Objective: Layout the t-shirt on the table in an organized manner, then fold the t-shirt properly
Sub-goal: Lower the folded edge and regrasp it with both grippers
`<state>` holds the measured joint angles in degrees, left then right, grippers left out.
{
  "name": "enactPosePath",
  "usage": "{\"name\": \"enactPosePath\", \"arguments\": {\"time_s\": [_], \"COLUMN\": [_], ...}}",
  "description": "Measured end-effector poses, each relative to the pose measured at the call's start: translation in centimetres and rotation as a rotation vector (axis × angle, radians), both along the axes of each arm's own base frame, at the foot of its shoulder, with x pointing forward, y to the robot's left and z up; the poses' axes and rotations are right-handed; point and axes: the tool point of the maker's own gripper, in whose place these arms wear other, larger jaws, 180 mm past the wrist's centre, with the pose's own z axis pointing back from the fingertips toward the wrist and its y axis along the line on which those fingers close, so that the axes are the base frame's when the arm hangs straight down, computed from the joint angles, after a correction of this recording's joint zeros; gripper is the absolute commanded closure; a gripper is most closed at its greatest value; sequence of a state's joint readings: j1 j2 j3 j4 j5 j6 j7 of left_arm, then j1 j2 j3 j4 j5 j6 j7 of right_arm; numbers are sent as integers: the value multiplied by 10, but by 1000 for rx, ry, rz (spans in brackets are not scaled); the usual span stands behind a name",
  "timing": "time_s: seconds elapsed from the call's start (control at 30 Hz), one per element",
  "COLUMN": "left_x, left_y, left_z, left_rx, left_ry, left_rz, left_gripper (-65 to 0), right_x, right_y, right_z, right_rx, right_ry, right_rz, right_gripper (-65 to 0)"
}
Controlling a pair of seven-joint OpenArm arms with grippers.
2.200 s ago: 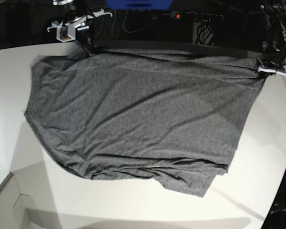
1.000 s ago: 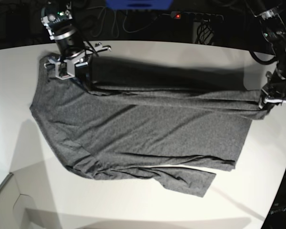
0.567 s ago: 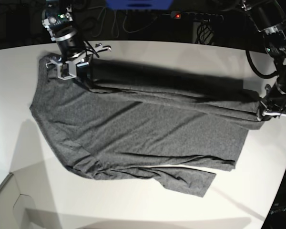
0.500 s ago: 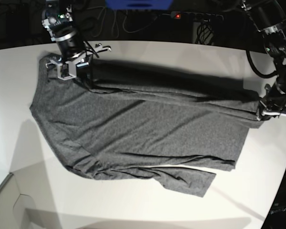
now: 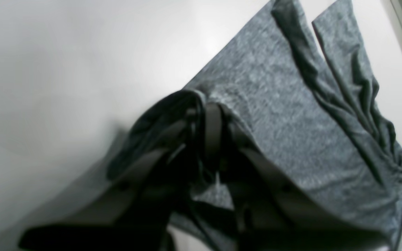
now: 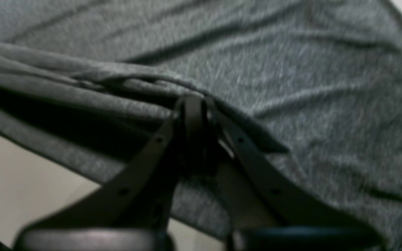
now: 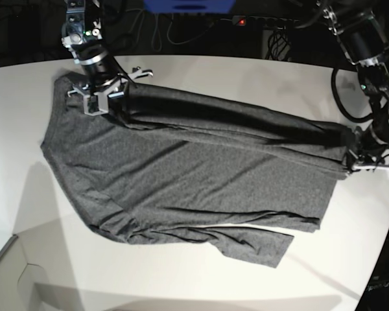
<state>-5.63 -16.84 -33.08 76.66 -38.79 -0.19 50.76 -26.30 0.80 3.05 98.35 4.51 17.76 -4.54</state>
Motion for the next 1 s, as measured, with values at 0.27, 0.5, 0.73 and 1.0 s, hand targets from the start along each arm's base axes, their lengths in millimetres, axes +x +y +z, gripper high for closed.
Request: {"name": "enactPosePath", "arguments": {"time_s": [0.27,0.5,0.73,1.0], "left_x": [10,4,12,11], "left_y": [-12,0,-1,-4], "left_z": [-10,-23,-24,-21], "left_rx": [-32,-40,-62,-65], "left_ry": [21,66,61,57], "left_rz": [-23,0,8,0], "left_gripper": [0,-1,-65,-388], "right_x": [5,-2,2,-25], "right_y": [1,-4,-17,-50], "right_z": [3,-11,11,6], "right_rx": [2,-35,-59,-113], "right_ry": [-16,77,24,75], "right_rz": [1,21,-3,-68], "right_gripper": [0,-84,-244,-243]}}
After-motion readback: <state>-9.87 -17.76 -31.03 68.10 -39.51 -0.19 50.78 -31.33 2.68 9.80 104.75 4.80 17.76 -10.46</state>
